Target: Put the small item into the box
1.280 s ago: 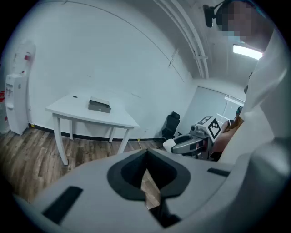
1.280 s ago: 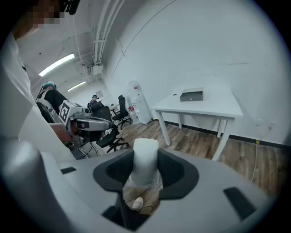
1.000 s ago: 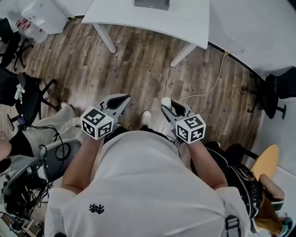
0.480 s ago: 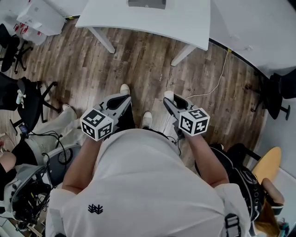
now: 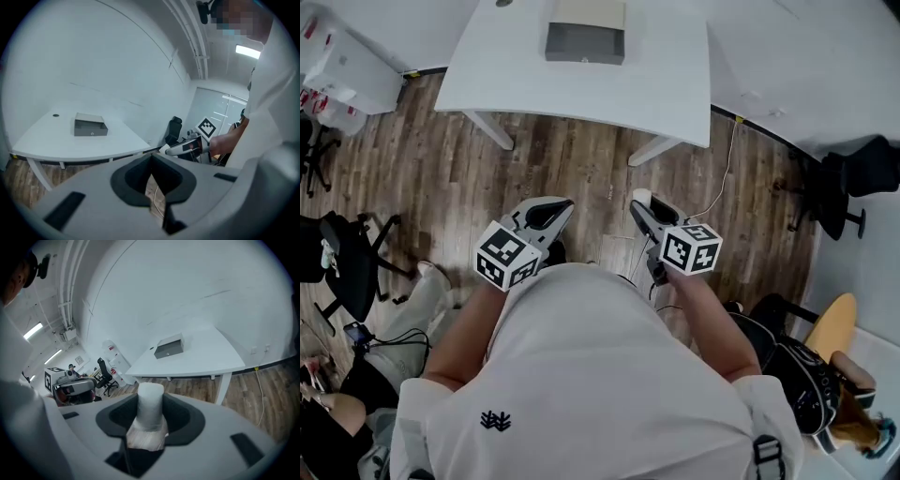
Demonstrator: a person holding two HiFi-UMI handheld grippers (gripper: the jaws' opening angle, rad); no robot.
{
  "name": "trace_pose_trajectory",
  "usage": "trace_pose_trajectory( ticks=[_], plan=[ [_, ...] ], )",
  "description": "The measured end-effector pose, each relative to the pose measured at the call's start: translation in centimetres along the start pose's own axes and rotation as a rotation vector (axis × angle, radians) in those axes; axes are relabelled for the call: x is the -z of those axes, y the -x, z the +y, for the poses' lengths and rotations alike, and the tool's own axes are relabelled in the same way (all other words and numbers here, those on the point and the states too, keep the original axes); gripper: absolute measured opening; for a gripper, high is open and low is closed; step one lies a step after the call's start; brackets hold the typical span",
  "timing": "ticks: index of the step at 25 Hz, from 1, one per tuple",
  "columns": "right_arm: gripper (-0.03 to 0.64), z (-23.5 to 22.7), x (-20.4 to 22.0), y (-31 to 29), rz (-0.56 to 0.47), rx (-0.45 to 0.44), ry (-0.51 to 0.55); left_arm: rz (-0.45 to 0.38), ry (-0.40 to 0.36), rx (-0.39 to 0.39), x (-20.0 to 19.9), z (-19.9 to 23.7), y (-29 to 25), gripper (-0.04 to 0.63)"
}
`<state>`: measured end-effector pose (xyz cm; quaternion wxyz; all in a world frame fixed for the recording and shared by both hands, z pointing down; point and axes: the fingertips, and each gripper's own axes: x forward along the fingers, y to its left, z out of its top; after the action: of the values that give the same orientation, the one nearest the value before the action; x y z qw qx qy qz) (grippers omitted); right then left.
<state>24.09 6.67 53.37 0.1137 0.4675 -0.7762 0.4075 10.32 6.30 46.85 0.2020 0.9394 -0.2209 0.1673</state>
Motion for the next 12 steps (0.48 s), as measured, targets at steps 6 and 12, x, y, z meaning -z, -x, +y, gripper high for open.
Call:
trace_pose_trajectory(
  ticks=[6,12],
  plan=[
    [0.169,2.0,-5.3,-7.5,-0.020,0.053,-0.055,-0.028,-0.006,0.033,-1.3,7.6,3.4,0.006],
    [0.169,4.1,-10.2,-12.8,-0.049,0.061,-0.034,-0.065,0.013,0.009,-1.9,11.7,6.3,0.007]
  ],
)
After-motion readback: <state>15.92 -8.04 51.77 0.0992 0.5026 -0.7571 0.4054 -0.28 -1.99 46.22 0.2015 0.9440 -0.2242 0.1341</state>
